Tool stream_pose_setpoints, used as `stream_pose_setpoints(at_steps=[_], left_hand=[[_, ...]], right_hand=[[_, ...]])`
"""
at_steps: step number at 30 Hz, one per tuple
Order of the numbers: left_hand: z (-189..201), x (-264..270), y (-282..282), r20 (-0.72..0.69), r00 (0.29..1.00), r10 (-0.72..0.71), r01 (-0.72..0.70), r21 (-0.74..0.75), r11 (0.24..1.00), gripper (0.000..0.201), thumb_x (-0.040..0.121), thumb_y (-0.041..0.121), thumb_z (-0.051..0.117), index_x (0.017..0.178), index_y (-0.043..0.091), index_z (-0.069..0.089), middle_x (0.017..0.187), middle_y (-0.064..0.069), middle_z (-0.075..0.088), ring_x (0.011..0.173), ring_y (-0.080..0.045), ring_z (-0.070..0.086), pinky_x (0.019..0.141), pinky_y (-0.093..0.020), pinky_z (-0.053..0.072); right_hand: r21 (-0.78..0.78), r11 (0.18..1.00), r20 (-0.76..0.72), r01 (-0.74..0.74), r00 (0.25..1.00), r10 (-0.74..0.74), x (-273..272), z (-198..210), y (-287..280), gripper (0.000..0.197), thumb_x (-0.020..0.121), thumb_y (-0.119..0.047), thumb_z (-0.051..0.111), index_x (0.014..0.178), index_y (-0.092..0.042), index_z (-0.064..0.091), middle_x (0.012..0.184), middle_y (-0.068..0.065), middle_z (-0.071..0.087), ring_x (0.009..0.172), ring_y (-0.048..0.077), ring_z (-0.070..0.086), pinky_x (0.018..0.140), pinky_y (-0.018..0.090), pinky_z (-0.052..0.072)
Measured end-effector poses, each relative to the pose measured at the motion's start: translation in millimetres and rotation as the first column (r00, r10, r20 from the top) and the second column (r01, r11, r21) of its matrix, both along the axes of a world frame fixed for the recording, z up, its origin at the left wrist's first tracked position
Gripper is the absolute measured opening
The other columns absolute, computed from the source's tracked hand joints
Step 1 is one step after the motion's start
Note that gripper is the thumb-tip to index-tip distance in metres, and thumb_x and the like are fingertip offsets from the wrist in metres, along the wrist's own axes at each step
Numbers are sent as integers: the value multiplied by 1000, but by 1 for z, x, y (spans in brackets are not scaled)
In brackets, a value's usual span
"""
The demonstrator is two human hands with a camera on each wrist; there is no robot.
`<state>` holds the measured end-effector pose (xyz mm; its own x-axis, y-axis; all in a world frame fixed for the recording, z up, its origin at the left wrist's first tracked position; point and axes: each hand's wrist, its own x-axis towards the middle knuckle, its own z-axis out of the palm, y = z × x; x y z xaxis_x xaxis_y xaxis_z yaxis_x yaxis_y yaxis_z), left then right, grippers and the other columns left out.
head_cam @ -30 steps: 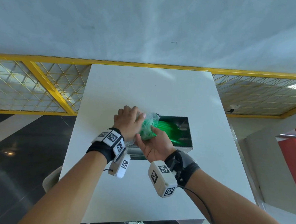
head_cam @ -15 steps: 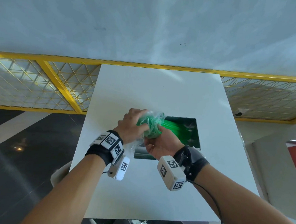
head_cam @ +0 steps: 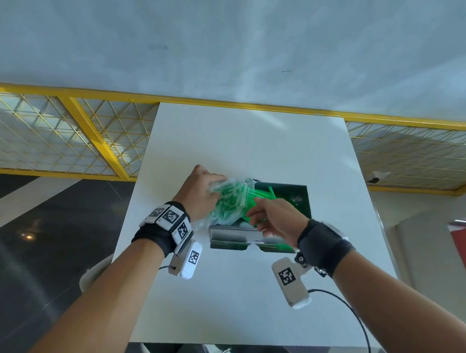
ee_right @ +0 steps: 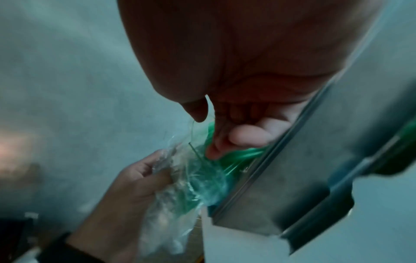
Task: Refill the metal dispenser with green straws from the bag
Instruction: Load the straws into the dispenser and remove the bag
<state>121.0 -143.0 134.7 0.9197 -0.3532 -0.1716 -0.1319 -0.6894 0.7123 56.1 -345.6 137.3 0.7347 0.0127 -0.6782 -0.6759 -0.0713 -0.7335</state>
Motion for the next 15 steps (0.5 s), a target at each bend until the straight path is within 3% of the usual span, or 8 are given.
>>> stream_pose_setpoints(at_steps=[2,4,7,10,13,15], left_hand=[[1,-1,3,21,999,42,-41,-25,999,46,88,1,61,129,19,65,109,-2,52,98,-14,53,93,-24,45],[3,-1,7,26,998,60,-59,-45,997,45,87,-2,60,127,17,66,120,-4,63,110,-16,59,92,-23,47],[12,-1,11,-8,999,52,-52,-14,999,46,88,-2,55,130,12,64,136,-4,63,105,-22,67,84,-28,56],[16,-1,16,15,998,69,-69,-8,998,44,86,2,57,128,11,66,131,-3,66,101,-25,70,85,-34,58],[15,-1,20,75,987,144,-139,-70,988,34,84,5,62,115,14,74,111,2,75,95,-16,70,75,-18,53],[13,-2,22,76,983,166,-158,-94,983,29,83,7,66,109,16,75,104,5,74,96,-12,67,80,-19,52]], right_hand=[[-185,982,163,-40,984,70,3,-3,-3,25,101,-19,51,92,0,65,74,9,63,56,18,54,52,30,46],[-387,915,261,-116,938,229,4,-6,-4,8,96,-17,57,93,-13,63,84,3,67,67,20,63,66,36,56],[-546,809,248,-216,881,402,1,-8,-3,9,92,-17,61,101,-19,61,98,-4,68,85,21,65,80,35,53],[-592,778,278,-212,852,443,-2,-8,-2,11,91,-14,64,101,-14,60,96,3,69,88,23,65,81,35,54],[-628,770,368,-112,829,420,-1,-11,-3,14,88,-12,66,97,-11,55,86,4,64,78,21,60,72,32,50],[-656,755,437,-2,814,382,0,-15,-6,17,87,-10,67,94,-10,52,80,2,57,70,17,51,65,28,44]])
